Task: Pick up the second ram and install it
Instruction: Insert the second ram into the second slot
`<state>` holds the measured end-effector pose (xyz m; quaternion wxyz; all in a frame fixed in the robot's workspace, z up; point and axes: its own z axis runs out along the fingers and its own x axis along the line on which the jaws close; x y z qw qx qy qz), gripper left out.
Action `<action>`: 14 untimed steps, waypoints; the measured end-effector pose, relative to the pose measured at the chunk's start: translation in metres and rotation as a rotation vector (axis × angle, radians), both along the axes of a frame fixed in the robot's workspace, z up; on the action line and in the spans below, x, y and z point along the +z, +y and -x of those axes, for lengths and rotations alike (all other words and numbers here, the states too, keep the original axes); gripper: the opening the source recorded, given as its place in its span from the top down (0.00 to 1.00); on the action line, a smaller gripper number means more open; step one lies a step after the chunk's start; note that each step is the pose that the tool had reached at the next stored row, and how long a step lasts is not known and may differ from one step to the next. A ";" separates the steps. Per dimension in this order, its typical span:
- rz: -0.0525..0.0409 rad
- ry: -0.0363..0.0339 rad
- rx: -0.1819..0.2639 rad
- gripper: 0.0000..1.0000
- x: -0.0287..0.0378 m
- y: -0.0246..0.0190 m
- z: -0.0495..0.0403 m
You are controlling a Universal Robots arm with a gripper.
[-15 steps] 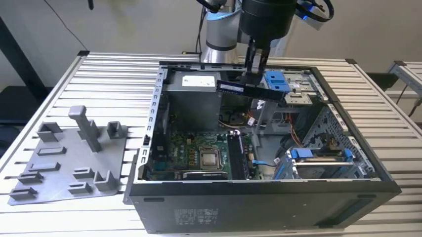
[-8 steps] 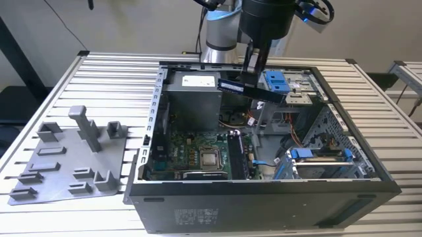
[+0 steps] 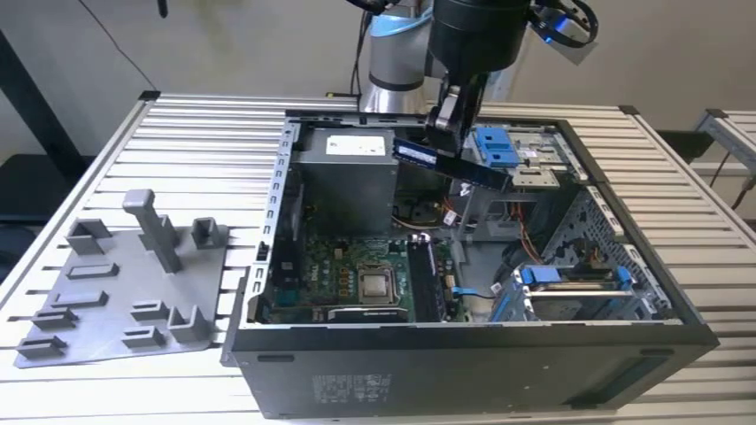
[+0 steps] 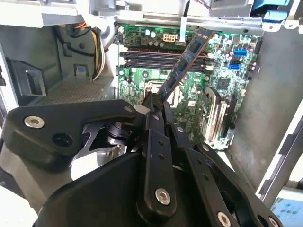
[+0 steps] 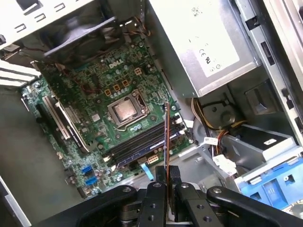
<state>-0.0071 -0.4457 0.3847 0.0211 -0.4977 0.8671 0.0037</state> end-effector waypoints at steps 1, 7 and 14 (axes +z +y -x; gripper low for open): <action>0.0000 0.0000 -0.014 0.86 0.0000 0.0000 0.0000; 0.0000 0.0000 -0.099 0.86 -0.0002 0.0000 0.0000; 0.0000 0.0000 -0.219 0.86 -0.0005 0.0000 0.0000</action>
